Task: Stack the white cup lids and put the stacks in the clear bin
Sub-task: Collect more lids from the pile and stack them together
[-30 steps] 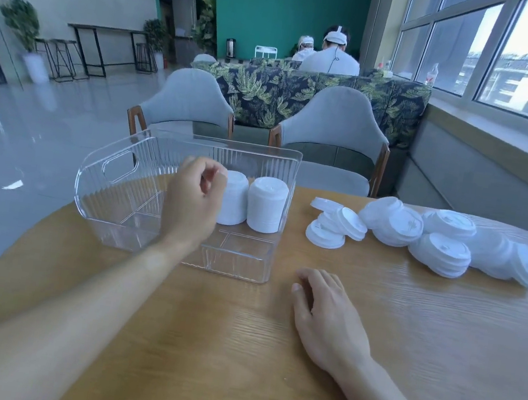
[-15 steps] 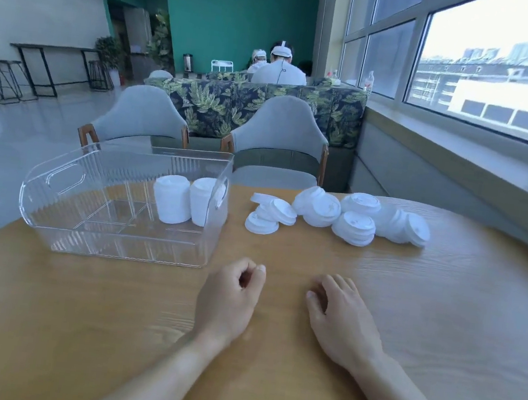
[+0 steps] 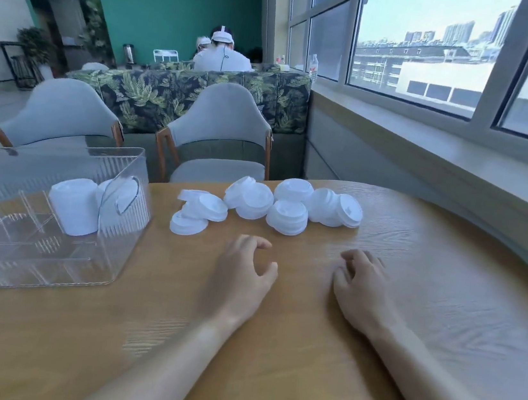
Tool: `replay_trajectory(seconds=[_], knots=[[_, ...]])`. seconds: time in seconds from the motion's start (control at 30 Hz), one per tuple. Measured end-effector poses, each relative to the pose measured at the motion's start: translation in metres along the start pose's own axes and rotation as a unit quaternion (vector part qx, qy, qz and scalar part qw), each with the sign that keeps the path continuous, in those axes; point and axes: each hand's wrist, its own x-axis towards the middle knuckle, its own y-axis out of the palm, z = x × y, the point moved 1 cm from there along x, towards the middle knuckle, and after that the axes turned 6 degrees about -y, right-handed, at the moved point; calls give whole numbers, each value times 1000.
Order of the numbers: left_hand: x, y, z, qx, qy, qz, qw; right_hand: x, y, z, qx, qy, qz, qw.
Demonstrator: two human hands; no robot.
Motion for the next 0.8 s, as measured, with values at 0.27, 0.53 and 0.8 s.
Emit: replay_trajectory(seconds=[0.27,0.53,0.8], knots=[[66,34,-5,115,92,-22,989,54,-4,-28,7,44,-51,998],[109,54,4,147,114,-46,981,106,8,-48,37,59,-79,994],[114,56,1,168,109,-74,977,138,16,-49,67,48,-41,996]])
